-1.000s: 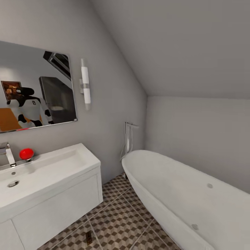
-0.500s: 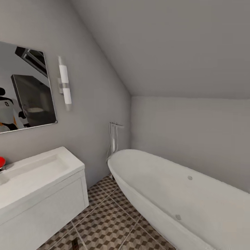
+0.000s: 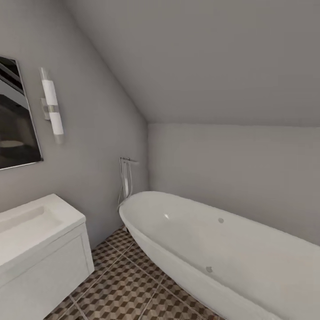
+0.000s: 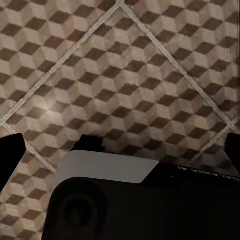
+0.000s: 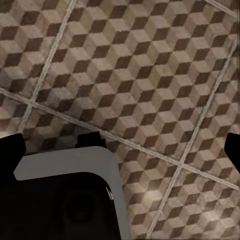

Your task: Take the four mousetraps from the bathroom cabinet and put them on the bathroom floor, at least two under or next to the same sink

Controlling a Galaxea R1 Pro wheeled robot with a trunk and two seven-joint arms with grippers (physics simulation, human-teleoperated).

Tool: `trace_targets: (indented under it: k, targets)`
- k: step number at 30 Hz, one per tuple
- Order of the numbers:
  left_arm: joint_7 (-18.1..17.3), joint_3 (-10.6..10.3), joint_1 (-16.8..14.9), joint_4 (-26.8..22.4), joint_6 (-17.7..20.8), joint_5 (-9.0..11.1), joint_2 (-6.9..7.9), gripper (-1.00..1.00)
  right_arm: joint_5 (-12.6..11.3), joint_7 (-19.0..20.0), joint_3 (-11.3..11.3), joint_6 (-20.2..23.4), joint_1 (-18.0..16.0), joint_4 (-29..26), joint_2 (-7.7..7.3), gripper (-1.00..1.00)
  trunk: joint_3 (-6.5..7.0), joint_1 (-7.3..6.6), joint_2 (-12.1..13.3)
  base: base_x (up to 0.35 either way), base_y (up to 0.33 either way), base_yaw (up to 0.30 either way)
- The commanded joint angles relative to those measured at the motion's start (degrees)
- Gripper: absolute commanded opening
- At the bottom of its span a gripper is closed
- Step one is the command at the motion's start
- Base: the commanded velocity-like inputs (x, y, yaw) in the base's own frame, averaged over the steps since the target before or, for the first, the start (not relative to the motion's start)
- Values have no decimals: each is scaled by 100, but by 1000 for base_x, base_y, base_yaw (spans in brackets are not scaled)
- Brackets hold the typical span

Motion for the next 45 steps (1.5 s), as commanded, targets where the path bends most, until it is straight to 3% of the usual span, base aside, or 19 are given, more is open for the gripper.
trace_targets:
  k: [1, 45]
  targets:
    - [20, -49, -2, 1, -17, 42, -2, 100, -49, -2, 48, -30, -9, 19, 2, 100, -7, 0, -4, 0, 0, -295]
    - [29, -47, -2, 1, -52, 69, 11, 100, -49, -2, 48, -30, -8, 19, 2, 100, -7, 0, -4, 0, 0, -295]
